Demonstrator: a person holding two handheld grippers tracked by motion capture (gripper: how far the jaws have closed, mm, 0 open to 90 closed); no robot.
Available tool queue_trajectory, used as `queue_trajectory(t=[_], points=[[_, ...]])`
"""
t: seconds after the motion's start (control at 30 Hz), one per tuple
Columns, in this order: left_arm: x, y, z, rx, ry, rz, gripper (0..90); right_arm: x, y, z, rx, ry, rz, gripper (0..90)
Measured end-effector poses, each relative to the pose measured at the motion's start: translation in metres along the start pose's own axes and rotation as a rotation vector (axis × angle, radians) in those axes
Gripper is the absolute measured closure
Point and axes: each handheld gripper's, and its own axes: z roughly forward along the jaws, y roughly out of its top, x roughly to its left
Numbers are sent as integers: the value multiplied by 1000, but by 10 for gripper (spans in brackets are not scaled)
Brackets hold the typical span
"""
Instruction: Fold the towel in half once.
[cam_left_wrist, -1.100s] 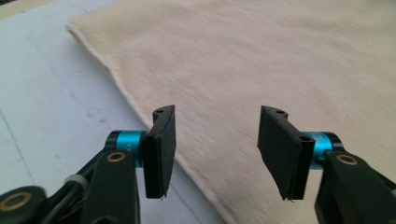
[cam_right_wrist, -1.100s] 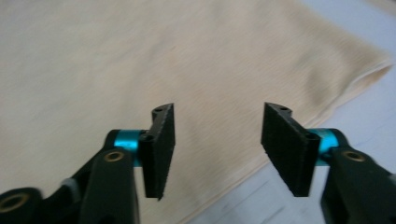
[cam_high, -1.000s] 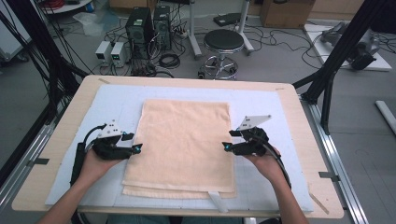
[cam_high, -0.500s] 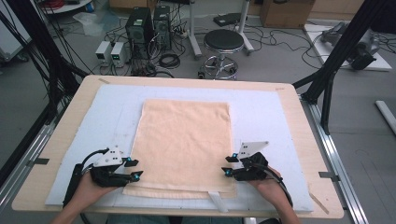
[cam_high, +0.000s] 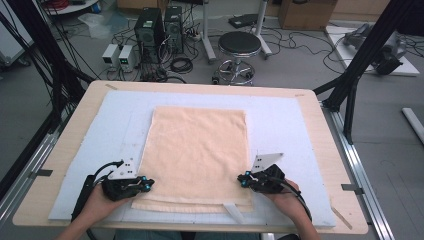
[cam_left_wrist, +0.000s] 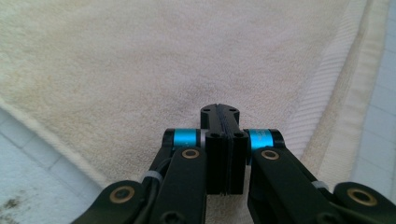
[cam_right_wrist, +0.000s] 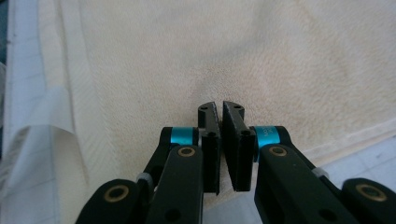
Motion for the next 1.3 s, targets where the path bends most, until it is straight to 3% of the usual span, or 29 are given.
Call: queue_trajectory(t=[0.2, 0.33, 0.4, 0.43, 0.47, 0.57, 0.67, 0.77, 0.87, 1.0, 1.17, 1.3], points=[[-5, 9, -19, -51, 11, 4, 893, 3, 11, -16, -25, -4, -25, 858], [-12, 10, -27, -79, -12, -8, 897, 6, 10, -20, -11, -7, -31, 857], [-14, 8, -24, -60, -15, 3, 896, 3, 5, -19, -1, -11, -8, 816], [-13, 6, -21, -49, -19, 3, 895, 2, 3, -17, 1, -16, 5, 722], [-12, 5, -19, -38, -16, -2, 858, 2, 2, -16, -4, -36, 22, 701], [-9, 1, -15, -21, -21, -12, 772, 7, 0, -17, -41, -21, 7, 661], [-7, -4, -9, 11, -41, -13, 732, 15, 0, -15, -50, 35, -17, 633], [-7, -9, 0, 54, -71, -21, 712, 20, -2, -4, -8, 85, -39, 607], [-6, -10, 2, 49, -66, -20, 724, 24, -5, 9, 40, 98, -57, 643], [-9, -11, 3, 37, -40, -8, 847, 22, -6, 10, 23, 113, -42, 831], [-12, -6, 0, 39, -20, 8, 875, 20, -3, 6, 13, 111, -45, 857], [-12, 0, -11, -9, -8, 4, 876, 21, 2, -6, -28, 94, -47, 859]])
